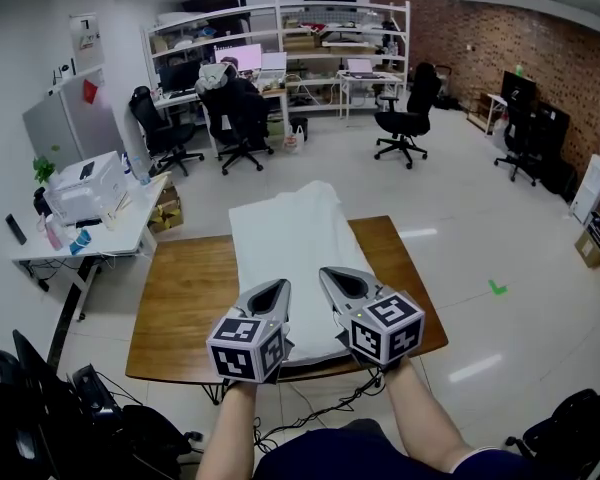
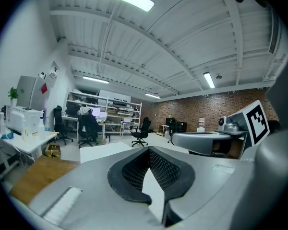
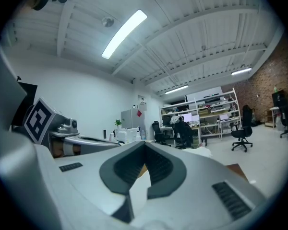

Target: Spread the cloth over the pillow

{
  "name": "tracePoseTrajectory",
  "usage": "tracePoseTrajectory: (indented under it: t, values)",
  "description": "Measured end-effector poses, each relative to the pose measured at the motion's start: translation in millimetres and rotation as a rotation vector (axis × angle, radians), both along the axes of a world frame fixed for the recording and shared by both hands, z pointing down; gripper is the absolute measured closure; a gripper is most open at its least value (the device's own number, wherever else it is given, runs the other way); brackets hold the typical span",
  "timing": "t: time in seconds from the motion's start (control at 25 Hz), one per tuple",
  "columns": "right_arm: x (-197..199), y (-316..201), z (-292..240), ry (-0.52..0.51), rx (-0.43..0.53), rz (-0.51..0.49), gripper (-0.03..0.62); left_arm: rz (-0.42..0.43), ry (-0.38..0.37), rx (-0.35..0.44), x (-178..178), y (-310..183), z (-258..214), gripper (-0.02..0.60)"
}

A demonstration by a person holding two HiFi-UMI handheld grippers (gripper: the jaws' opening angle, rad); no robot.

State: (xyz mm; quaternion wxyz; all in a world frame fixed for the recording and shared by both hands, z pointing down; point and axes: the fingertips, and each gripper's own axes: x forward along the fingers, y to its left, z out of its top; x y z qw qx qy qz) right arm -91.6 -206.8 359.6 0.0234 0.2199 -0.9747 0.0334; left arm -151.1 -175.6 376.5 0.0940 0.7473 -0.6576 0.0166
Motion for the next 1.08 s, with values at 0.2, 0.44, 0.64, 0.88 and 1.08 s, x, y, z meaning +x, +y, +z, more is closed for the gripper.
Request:
tracePoseTrajectory:
  t: [0.2,0.44,0.64,0.88,1.08]
  values:
    - [-0.2,0.0,-0.7,-0.002,-0.002,0.0,0.58,0.0,0.002,0.002,-1.0,1.5,-0.6,0.578]
    - [0.0,2.1,0.4,-0.001,-0.007,0.001,0.58,-0.003,0.002,0.004,-2.4,5.7,-1.0,0.578]
    - [-0.5,3.7,0.6,0.005,-0.006,-0.002,0.58,-0.006,-0.001,0.001,-3.2,8.2,-1.5,0.578]
    - [-0.2,4.7,-0.7,0.007,-0.003,0.001,0.58,0.0,-0.008,-0.001,-2.4,10.3,-2.0,0.578]
    - [-0.4,5.9,0.4,0.012,-0.003,0.003,0.58,0.007,-0.01,-0.009,-2.0,12.6,0.4,0.578]
